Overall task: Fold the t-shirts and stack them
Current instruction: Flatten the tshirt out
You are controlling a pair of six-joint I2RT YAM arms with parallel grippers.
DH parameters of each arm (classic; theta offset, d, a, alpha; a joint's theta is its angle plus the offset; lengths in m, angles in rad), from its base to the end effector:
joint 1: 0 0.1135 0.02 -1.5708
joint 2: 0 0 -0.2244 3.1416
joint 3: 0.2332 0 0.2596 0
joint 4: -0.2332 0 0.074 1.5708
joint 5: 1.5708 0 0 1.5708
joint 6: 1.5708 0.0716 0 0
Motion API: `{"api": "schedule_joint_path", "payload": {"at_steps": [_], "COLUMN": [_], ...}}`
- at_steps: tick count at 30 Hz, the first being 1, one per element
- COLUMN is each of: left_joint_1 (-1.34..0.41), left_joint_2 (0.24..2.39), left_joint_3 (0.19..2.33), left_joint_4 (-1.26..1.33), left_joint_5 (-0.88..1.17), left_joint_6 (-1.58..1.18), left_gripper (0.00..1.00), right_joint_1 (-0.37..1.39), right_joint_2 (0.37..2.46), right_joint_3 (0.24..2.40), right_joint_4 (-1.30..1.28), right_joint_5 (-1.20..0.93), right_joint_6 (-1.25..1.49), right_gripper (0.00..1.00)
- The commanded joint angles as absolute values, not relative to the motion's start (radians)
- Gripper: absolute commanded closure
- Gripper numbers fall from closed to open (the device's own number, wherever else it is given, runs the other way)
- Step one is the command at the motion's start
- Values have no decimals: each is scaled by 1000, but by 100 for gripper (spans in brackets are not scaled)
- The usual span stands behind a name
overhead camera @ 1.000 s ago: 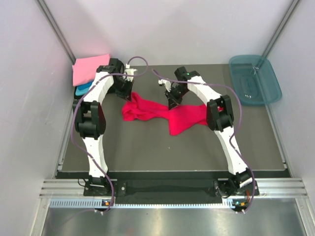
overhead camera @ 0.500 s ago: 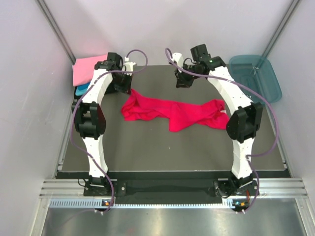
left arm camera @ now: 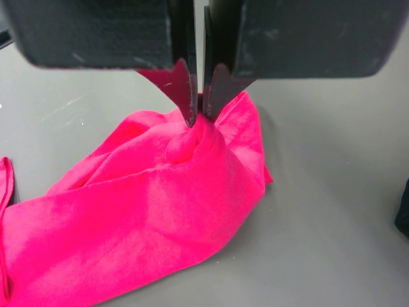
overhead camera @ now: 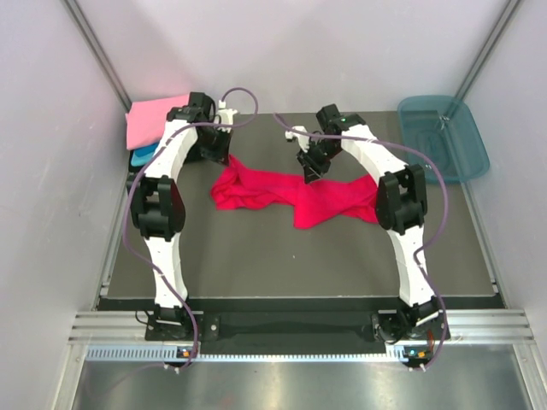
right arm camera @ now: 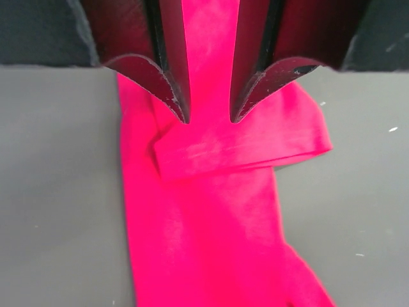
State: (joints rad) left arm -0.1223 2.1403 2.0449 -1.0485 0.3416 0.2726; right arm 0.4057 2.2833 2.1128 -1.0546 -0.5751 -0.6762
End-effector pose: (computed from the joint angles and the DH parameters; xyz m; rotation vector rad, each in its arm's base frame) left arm 0.4504 -0.0795 0.2094 0.6200 2.5915 -0.4147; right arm 0.4176 0.2218 0.1734 -1.4758 2.1921 0.7112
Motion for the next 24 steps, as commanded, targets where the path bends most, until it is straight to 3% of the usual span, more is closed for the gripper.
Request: {"api": "schedule_joint_path", "payload": {"at_steps": [1,13,16,17,18,24], "left_joint_1": [-132,-138,-141,-141,-143,-143], "left_joint_2": [2112,2129,2140,2143,2146,2161], "left_joint_3": [2048,2051,2062,2068,2071,2082], "left_joint_4": [-1046,-1045,-1045,-1045,-1045,-1048], "left_joint_5": [338,327,328,328,328,336], "left_joint_6": [288,293,290,290,290,290], "left_gripper": [100,100,100,100,100,100], "right_joint_1": [408,414,417,416,419,423], "right_joint_2": [2333,2407,2418,2421,2430,2430], "right_joint_3": [2183,2210,2214,2220,2223,2217], "right_joint_4": [-1069,-1043,-1028,-1029,-1031,-1029], "right_joint_5": [-580,-561,-548,-546,-542,-522], "right_joint_6": [-693,-681,-669,-669,-667,-652], "right_gripper": [68,63,69,77,79,67]}}
